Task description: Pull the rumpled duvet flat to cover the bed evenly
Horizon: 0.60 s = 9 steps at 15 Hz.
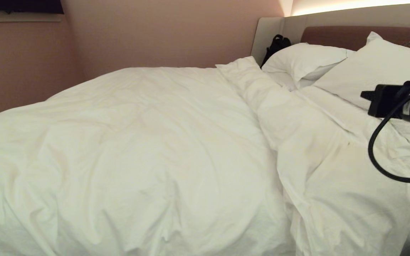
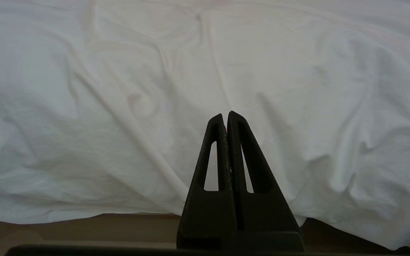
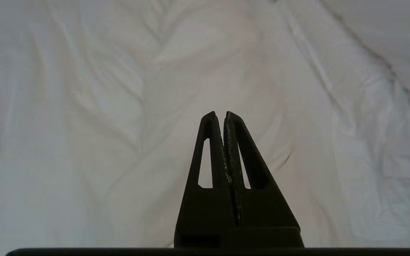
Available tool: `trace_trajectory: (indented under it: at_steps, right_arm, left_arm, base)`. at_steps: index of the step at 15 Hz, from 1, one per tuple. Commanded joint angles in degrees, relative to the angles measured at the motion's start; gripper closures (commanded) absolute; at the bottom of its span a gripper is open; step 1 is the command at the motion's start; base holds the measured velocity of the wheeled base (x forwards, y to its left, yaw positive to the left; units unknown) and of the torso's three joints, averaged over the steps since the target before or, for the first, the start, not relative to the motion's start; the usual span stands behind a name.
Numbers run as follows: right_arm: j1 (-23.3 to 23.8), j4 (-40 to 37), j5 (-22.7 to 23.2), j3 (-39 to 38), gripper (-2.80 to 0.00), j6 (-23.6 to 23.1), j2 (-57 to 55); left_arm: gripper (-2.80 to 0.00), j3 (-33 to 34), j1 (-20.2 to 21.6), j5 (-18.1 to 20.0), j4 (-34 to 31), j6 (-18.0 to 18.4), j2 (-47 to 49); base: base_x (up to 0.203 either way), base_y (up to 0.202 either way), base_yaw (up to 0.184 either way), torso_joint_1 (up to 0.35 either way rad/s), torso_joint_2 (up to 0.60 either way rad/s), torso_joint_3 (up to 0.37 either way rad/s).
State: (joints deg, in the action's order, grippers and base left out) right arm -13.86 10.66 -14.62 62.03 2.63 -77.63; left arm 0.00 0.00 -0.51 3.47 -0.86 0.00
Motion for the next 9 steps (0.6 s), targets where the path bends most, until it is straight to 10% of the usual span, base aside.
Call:
trace_trajectory:
  at_steps: [1,9]
  right_arm:
    - [0.4,0.1,-0.5,0.4,0.0,0.3,4.0]
    - [-0.3,-0.3,1.5,-5.3,0.0,0.2,20.3]
  left_arm:
    - [0.0,0.0,0.1,0.0,0.1,-0.1,0.0]
    - [0.0,0.0,0.1,0.0,0.1,0.0,0.0]
  base:
    - [0.0,0.0,0.0,0.0,0.0,0.0]
    - [0.0,0.0,0.0,0.0,0.0,0.0]
